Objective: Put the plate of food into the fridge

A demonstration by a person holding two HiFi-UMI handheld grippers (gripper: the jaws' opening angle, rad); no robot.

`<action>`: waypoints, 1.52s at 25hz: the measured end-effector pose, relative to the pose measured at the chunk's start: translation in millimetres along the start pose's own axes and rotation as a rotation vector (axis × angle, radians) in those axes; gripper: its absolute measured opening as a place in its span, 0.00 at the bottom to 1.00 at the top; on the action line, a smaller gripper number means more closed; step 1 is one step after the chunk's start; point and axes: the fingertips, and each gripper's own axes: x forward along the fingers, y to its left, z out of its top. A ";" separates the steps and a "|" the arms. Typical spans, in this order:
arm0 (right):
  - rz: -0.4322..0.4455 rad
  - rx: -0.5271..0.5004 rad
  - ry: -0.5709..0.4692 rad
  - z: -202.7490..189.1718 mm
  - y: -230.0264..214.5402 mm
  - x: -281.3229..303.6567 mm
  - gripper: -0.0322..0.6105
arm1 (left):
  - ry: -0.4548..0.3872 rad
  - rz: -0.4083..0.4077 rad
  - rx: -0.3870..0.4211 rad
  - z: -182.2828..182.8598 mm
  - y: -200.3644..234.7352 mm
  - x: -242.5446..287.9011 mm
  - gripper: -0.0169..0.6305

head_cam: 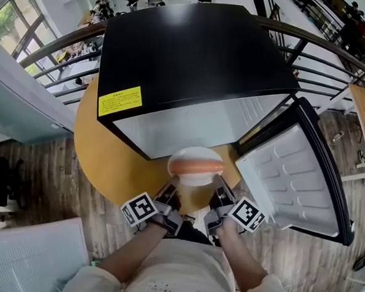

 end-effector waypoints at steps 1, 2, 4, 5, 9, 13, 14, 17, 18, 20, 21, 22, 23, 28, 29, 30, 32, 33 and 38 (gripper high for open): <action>0.002 0.001 0.004 1.0 -0.8 3.6 0.12 | -0.006 -0.002 -0.019 1.1 1.8 2.8 0.08; 0.003 0.001 0.006 1.9 -1.5 7.2 0.12 | -0.012 -0.003 -0.033 2.6 3.7 5.5 0.08; 0.002 -0.002 0.007 3.3 -3.0 14.2 0.11 | -0.018 -0.004 -0.049 6.1 7.4 10.0 0.08; 0.001 -0.003 0.007 4.0 -3.9 17.4 0.11 | -0.020 -0.005 -0.056 7.6 9.2 11.9 0.08; -0.003 -0.007 0.014 7.0 -9.2 30.4 0.11 | -0.035 -0.001 -0.079 12.7 16.6 19.9 0.08; 0.000 0.002 0.015 11.2 -16.4 42.9 0.11 | -0.060 0.003 -0.086 18.6 22.1 31.0 0.08; 0.002 0.009 0.015 12.3 -18.1 45.8 0.11 | -0.066 0.002 -0.088 20.2 23.2 33.8 0.08; 0.005 0.025 0.012 16.0 -22.8 54.5 0.11 | -0.081 0.003 -0.094 25.0 26.4 42.0 0.08; 0.004 0.028 0.010 17.1 -24.1 57.0 0.11 | -0.084 0.004 -0.097 26.3 27.1 44.2 0.08; 0.001 0.031 0.004 18.5 -25.1 60.6 0.11 | -0.093 0.003 -0.104 28.1 27.5 46.7 0.08; 0.000 0.031 0.001 18.9 -25.0 62.1 0.11 | -0.097 -0.003 -0.106 29.2 26.7 47.5 0.08; -0.002 0.031 -0.001 19.3 -24.5 64.0 0.11 | -0.102 -0.012 -0.108 30.8 25.4 48.4 0.08; -0.003 0.028 -0.003 19.6 -23.9 66.5 0.11 | -0.106 -0.017 -0.110 32.8 25.2 49.2 0.08; -0.007 0.028 -0.004 21.2 -25.5 88.1 0.11 | -0.133 -0.018 -0.124 47.4 32.9 58.9 0.08; -0.008 0.030 -0.004 21.2 -26.6 92.4 0.11 | -0.140 -0.001 -0.127 49.8 36.9 60.0 0.08; -0.010 0.031 -0.003 21.1 -27.8 96.5 0.11 | -0.146 0.014 -0.128 52.2 40.3 61.3 0.08; -0.015 0.030 -0.001 21.6 -30.3 104.2 0.11 | -0.160 0.020 -0.122 57.2 43.8 66.0 0.08; -0.017 0.030 -0.001 21.9 -31.6 107.8 0.11 | -0.167 0.031 -0.124 58.7 46.7 67.8 0.08; -0.028 0.030 0.005 22.8 -38.9 122.3 0.11 | -0.199 0.055 -0.133 64.9 56.7 75.6 0.08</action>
